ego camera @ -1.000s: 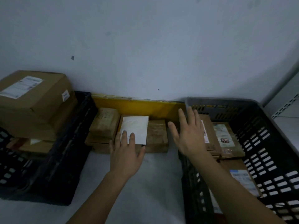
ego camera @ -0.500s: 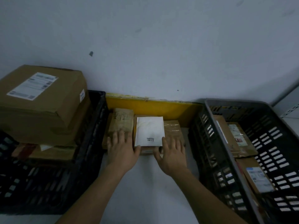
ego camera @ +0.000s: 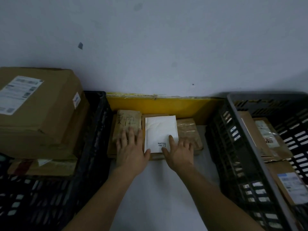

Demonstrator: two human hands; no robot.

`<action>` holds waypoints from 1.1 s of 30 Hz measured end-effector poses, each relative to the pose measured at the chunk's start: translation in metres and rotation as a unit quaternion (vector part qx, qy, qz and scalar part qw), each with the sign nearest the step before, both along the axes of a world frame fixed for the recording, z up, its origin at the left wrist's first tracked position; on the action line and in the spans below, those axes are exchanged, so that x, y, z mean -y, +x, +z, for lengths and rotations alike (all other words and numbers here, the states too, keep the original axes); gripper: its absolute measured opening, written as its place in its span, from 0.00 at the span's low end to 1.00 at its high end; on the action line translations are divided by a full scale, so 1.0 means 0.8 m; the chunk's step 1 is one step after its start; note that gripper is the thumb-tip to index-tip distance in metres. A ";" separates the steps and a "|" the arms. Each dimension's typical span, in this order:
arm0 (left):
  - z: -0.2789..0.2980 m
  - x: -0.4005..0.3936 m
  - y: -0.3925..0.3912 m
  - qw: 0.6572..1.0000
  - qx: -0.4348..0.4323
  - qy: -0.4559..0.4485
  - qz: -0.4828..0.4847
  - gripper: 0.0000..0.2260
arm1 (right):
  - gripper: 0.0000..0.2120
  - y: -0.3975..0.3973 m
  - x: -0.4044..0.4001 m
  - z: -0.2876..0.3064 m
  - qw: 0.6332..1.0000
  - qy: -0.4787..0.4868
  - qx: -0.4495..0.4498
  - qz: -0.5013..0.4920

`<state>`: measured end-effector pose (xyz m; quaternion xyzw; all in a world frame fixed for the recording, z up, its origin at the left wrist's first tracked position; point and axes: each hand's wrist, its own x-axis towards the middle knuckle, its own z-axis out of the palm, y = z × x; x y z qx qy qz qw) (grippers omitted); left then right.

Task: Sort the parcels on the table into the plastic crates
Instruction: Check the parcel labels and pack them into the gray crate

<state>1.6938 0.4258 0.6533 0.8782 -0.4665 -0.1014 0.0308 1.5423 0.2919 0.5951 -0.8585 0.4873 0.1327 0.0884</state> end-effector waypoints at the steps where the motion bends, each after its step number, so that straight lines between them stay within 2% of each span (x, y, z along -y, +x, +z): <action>1: -0.001 -0.001 -0.001 1.000 0.002 0.003 -0.002 0.40 | 0.37 0.004 0.000 -0.002 1.000 0.004 -0.004 -0.001; 3: -0.002 -0.002 0.001 1.000 0.005 0.009 -0.008 0.40 | 0.35 0.011 0.000 -0.004 1.000 0.002 0.004 -0.012; 6: 0.001 -0.003 0.009 1.000 0.003 0.015 -0.014 0.40 | 0.27 0.012 0.002 -0.003 0.997 -0.010 0.067 -0.033; 8: 0.004 -0.004 0.011 1.000 -0.004 0.024 -0.012 0.40 | 0.21 0.009 0.006 -0.001 0.987 0.011 0.147 -0.060; 11: 0.016 0.000 0.012 0.999 -0.027 0.023 0.011 0.38 | 0.19 0.003 0.003 0.016 0.943 0.044 0.304 -0.125; 14: 0.047 0.006 0.001 0.998 -0.034 -0.059 0.009 0.35 | 0.16 -0.006 -0.016 0.049 0.906 0.007 0.401 -0.134; 16: 0.072 0.012 -0.016 0.984 -0.115 -0.134 0.004 0.31 | 0.16 -0.014 -0.031 0.074 0.882 -0.009 0.454 -0.128; 18: 0.096 0.018 -0.035 0.942 -0.275 -0.185 0.047 0.28 | 0.17 -0.023 -0.047 0.101 0.849 -0.009 0.515 -0.119; 20: 0.114 0.022 -0.053 0.860 -0.445 -0.231 0.097 0.25 | 0.16 -0.031 -0.067 0.124 0.833 -0.028 0.547 -0.077; 22: 0.124 0.020 -0.066 0.782 -0.547 -0.275 0.120 0.19 | 0.14 -0.036 -0.090 0.137 0.827 -0.053 0.559 -0.022; 24: 0.132 0.015 -0.075 0.731 -0.588 -0.312 0.147 0.13 | 0.14 -0.041 -0.107 0.141 0.818 -0.051 0.573 0.006; 26: 0.133 0.010 -0.079 0.715 -0.580 -0.343 0.183 0.12 | 0.14 -0.047 -0.120 0.142 0.812 -0.043 0.581 0.030; 28: 0.134 0.004 -0.082 0.714 -0.564 -0.358 0.209 0.11 | 0.11 -0.056 -0.130 0.143 0.807 -0.041 0.585 0.066; 29: 0.134 0.001 -0.082 0.713 -0.559 -0.364 0.215 0.11 | 0.12 -0.062 -0.135 0.145 0.802 -0.040 0.591 0.076; 31: 0.132 -0.005 -0.081 0.704 -0.555 -0.380 0.228 0.11 | 0.14 -0.076 -0.137 0.146 0.791 -0.054 0.606 0.065; 33: 0.133 -0.010 -0.081 0.698 -0.547 -0.396 0.237 0.11 | 0.14 -0.091 -0.129 0.143 0.797 -0.091 0.597 0.019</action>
